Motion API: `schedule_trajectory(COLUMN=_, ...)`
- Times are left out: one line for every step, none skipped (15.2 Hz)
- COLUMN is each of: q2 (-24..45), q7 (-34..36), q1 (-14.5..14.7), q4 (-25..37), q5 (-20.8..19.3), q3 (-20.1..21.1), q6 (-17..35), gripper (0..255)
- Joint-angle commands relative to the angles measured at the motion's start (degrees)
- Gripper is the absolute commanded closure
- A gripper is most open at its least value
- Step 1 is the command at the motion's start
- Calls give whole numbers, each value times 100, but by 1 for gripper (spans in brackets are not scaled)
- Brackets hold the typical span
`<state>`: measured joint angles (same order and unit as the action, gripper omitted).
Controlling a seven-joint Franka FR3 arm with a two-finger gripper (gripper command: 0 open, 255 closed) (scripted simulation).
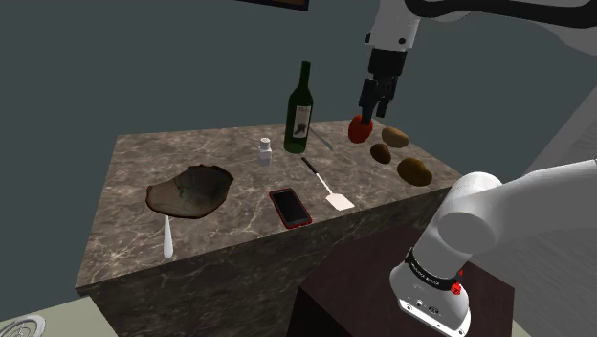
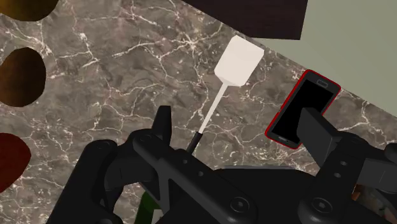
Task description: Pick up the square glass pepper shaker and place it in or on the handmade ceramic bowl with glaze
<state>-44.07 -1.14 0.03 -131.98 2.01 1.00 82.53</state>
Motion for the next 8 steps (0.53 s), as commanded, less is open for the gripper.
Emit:
schedule_trajectory(q2=0, q7=0, q1=0, q4=0, q5=0, q3=0, q6=0, gripper=0)
schedule_trajectory(q2=141, q7=36, q1=10, q4=-14, q5=16, q3=45, q6=192, gripper=0)
schedule_trajectory(q2=288, q7=71, q1=19, q4=-21, q5=30, q3=91, q6=381, gripper=0)
schedule_trajectory(q2=440, q7=108, q1=28, q4=-19, q5=41, q3=135, q6=568, gripper=0)
schedule_trajectory(q2=598, q7=144, q1=37, q4=-10, q5=49, q3=179, q6=752, gripper=0)
schedule_trajectory(q2=760, q7=180, q1=42, q4=8, q5=56, q3=225, q6=933, gripper=0)
schedule_trajectory(q2=927, q7=217, q1=47, q4=34, q5=59, q3=269, q6=1109, gripper=0)
schedule_trajectory(q2=1099, q7=255, q1=53, q4=68, q5=59, q3=313, q6=1282, gripper=0)
